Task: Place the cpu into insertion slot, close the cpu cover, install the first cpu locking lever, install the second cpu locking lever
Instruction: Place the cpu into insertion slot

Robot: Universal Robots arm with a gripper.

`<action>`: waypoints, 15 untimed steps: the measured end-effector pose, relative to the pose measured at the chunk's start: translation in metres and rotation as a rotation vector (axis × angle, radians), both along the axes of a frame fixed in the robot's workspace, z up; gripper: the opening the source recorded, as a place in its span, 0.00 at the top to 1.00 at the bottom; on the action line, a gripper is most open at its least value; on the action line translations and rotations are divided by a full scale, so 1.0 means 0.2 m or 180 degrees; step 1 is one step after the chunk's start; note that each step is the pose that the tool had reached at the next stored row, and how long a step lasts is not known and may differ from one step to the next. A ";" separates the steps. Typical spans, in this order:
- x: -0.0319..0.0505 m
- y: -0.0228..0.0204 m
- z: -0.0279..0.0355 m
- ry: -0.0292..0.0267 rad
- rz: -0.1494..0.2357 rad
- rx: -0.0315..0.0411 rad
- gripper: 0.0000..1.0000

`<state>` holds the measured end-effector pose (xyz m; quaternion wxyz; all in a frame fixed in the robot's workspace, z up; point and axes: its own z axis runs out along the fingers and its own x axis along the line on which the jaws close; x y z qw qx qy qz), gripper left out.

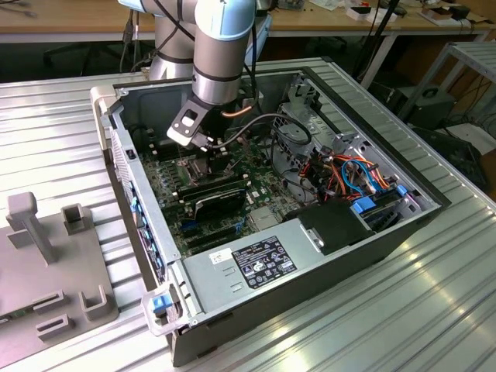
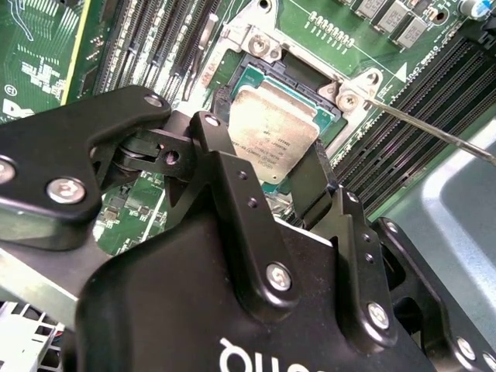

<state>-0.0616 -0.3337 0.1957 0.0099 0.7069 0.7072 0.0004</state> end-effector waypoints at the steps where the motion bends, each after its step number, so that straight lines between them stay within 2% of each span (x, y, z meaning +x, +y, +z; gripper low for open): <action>1: 0.000 0.000 -0.002 0.0001 0.0001 0.0001 0.45; 13: -0.001 -0.002 -0.011 0.0002 0.0001 0.0005 0.45; 14: -0.001 -0.002 -0.010 0.0003 0.0001 0.0003 0.44; 15: -0.001 -0.003 -0.010 0.0002 0.0001 0.0001 0.39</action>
